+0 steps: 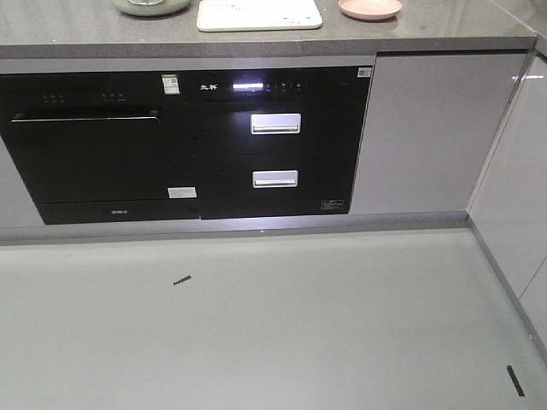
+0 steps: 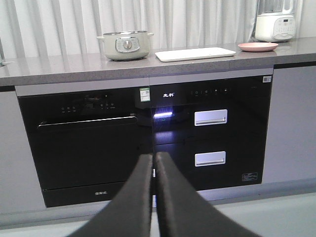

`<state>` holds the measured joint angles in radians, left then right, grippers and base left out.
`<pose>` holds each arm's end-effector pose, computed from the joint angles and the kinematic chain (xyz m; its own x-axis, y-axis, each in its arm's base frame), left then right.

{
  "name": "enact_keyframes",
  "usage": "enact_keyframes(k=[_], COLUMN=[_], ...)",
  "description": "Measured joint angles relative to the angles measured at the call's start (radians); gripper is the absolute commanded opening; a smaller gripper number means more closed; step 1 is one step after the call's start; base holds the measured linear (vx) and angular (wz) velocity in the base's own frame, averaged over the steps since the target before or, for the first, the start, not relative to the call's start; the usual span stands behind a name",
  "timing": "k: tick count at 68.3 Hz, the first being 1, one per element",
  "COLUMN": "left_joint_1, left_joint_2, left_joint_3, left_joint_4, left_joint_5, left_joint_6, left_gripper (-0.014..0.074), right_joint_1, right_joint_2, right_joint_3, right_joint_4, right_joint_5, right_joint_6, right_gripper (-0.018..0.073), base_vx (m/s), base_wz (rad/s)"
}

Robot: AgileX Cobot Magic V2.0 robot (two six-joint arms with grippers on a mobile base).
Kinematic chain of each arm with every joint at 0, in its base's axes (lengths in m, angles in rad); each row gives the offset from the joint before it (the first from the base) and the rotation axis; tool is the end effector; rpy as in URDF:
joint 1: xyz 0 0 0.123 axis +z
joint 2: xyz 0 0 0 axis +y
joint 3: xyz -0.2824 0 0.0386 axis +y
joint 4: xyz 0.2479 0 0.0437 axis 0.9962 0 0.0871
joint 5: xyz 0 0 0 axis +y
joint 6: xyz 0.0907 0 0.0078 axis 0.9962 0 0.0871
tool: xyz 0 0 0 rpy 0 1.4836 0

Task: Transfer vegetables to tray and serve
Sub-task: 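Drive the base toward the counter with the pot, tray and plate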

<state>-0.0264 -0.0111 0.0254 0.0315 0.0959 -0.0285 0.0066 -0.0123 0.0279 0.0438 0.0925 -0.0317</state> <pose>0.0567 -0.0012 0.1964 -0.0229 0.0035 -0.9997 0.0234 0.9997 0.0029 0.0567 0.0007 0.1959 -0.0209 0.0118 -0.9997 -0.0104 0.9999 0.0120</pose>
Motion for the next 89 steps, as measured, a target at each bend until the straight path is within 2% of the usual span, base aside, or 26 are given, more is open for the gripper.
enact_keyframes(k=[89], left_joint_1=[0.000], left_joint_2=[0.000], left_joint_3=[0.000], left_joint_4=[0.000], left_joint_5=[0.000], left_joint_6=[0.000], left_gripper=[-0.0006], right_joint_1=[0.000], right_joint_2=[0.000], right_joint_3=[0.000], right_joint_4=[0.000], right_joint_5=[0.000], right_joint_6=[0.000], right_gripper=[-0.0006], base_vx=[0.15], base_wz=[-0.02])
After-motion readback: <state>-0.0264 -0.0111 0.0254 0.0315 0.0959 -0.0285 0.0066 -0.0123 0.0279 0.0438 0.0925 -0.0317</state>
